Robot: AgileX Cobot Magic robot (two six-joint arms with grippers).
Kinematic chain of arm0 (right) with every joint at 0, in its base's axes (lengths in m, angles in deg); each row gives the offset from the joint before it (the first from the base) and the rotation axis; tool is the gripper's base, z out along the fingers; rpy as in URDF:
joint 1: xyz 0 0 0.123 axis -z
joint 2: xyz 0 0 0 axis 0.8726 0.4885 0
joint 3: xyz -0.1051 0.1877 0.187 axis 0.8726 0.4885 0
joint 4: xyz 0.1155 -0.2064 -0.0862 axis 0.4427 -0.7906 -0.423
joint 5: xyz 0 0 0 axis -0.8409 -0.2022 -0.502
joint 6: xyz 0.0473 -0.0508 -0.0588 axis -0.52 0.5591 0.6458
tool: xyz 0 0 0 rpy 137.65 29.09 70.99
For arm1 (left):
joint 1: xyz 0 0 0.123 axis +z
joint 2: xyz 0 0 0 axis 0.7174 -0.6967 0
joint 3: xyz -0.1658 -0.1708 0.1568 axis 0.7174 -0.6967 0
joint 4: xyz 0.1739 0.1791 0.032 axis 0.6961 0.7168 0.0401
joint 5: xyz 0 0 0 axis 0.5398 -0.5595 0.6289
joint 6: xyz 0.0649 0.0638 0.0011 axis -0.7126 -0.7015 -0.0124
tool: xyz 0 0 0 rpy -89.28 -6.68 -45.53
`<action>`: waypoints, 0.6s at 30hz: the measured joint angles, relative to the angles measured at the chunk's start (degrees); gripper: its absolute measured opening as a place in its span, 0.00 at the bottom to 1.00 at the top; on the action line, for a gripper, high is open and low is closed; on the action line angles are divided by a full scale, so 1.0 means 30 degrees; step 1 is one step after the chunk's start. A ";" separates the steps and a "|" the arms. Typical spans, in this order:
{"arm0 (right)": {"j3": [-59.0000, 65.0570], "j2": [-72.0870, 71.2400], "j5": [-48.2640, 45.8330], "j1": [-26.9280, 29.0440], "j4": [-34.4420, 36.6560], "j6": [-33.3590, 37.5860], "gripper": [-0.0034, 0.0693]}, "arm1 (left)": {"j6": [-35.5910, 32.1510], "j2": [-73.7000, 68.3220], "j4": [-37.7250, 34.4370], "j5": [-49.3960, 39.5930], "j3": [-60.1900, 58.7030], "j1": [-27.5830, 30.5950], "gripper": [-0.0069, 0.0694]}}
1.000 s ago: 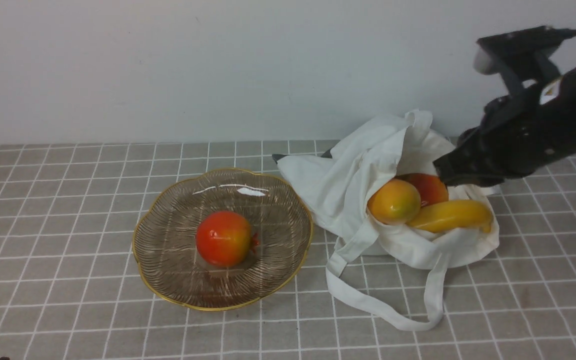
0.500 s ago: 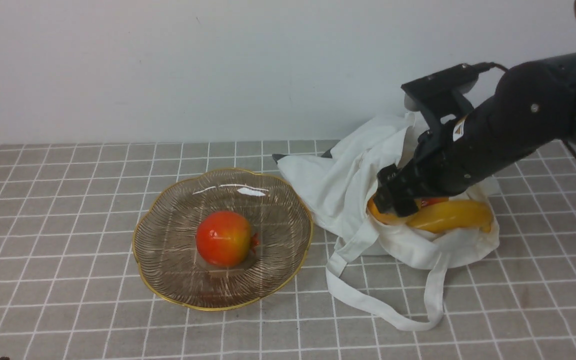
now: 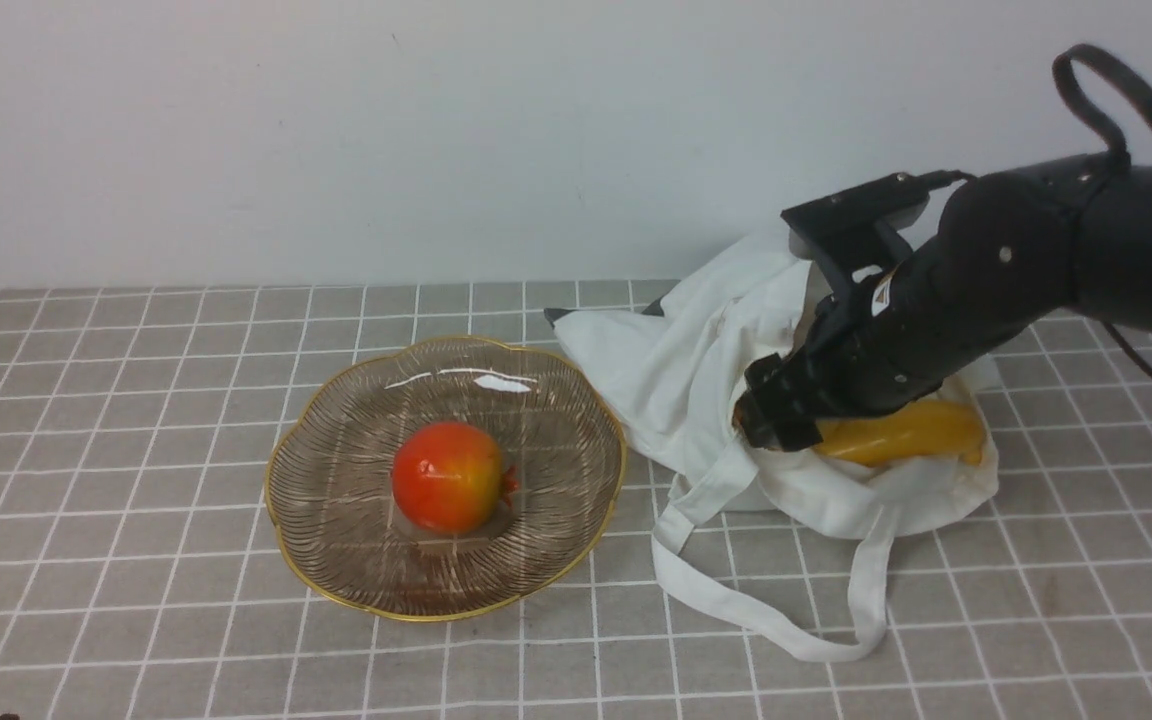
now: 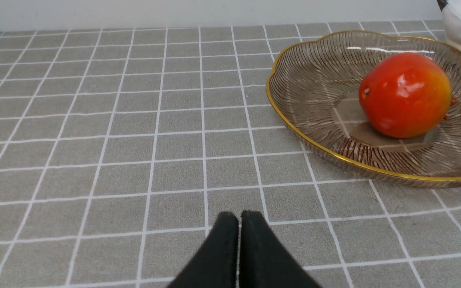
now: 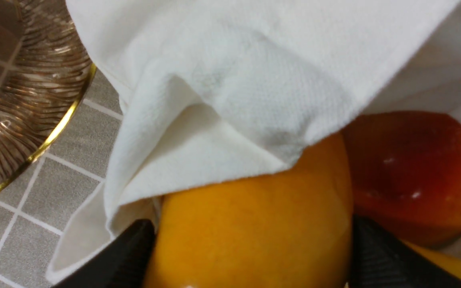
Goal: Take the fruit out of the bag on the grey coffee tablecloth and place them on the plate.
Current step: 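Reach into the bag and grasp a fruit with the right gripper, then take the mango out of the bag and place it on the plate with the right gripper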
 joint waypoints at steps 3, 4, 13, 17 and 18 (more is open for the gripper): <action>0.0002 -0.0126 -0.0268 0.0000 -0.0209 -0.0035 0.80 | 0.0000 0.0000 0.0000 0.0000 0.0000 0.0000 0.08; 0.0002 -0.0243 -0.0510 0.0000 -0.0364 -0.0088 0.80 | 0.0000 0.0000 0.0000 0.0000 0.0000 0.0000 0.08; 0.0002 -0.2688 -0.3590 0.0000 -0.3656 -0.3056 0.80 | 0.0000 0.0000 0.0000 0.0000 0.0000 0.0000 0.08; 0.0002 -0.3764 -0.5275 0.0000 -0.4469 -0.4087 0.80 | 0.0000 0.0000 0.0000 0.0000 0.0000 0.0000 0.08; 0.0002 -0.4306 -0.5626 0.0000 -0.4372 -0.4333 0.80 | 0.0000 0.0000 0.0000 0.0000 0.0000 0.0000 0.08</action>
